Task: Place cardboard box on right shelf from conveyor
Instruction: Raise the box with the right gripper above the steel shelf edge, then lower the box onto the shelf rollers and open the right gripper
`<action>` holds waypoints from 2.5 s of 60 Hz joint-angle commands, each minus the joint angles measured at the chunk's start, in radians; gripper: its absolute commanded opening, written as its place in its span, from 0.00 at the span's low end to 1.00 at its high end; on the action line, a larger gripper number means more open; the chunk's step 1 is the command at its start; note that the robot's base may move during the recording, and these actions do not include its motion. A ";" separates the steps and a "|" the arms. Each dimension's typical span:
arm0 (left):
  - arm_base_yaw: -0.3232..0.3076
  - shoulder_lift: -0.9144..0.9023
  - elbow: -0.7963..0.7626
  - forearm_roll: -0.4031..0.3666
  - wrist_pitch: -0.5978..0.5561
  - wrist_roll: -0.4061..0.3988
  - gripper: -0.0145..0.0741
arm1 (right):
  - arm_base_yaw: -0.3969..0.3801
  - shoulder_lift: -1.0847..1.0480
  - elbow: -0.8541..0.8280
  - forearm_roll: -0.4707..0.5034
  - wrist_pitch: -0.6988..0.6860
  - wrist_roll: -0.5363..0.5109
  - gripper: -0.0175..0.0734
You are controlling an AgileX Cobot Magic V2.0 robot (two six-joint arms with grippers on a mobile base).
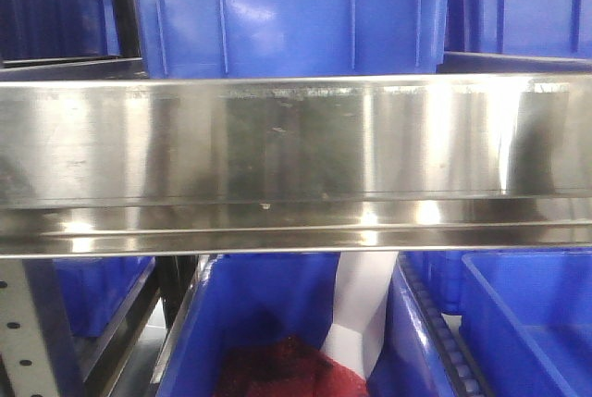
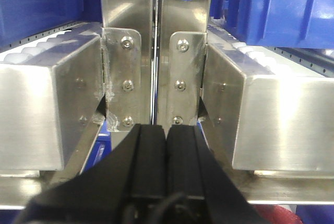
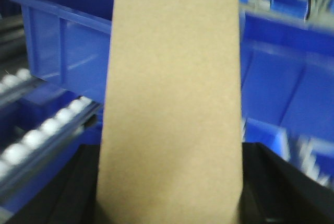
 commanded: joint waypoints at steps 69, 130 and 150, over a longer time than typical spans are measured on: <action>-0.005 -0.013 0.010 -0.006 -0.086 0.000 0.03 | 0.161 0.669 -0.145 -0.072 -0.337 -0.939 0.40; -0.005 -0.013 0.010 -0.006 -0.086 0.000 0.03 | 0.157 0.416 -0.129 0.057 -0.214 -0.149 0.81; -0.005 -0.013 0.010 -0.006 -0.086 0.000 0.03 | 0.156 0.132 0.140 -0.011 -0.396 0.342 0.28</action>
